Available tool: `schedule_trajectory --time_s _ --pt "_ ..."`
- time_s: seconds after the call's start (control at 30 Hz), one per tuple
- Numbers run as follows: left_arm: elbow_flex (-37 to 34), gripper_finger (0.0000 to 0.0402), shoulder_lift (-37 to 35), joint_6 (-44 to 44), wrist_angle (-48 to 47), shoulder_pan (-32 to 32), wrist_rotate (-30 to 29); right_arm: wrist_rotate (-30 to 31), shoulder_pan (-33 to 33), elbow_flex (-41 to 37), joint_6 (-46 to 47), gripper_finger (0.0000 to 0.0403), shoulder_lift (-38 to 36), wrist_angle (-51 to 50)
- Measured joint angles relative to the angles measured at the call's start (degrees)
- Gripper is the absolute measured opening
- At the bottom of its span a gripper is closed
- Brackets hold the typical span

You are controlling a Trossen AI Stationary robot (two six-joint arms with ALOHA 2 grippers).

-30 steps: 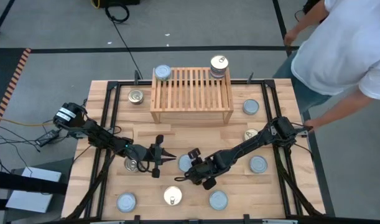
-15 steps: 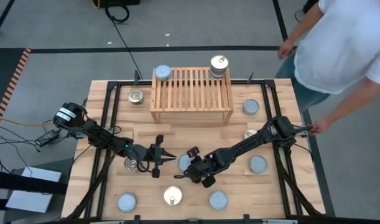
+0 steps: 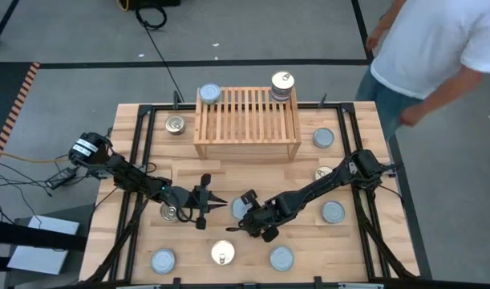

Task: Stack canned seafood by type on shelf
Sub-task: Stack the green tuna can on top of the other green tuna can on the shelf

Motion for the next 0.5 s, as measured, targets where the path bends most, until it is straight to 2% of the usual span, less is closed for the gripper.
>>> schedule_trajectory --time_s 0.5 --pt "0.5 0.0037 0.0 0.0 -0.1 0.0 0.0 -2.8 -1.9 1.5 6.0 0.0002 -0.7 -0.1"
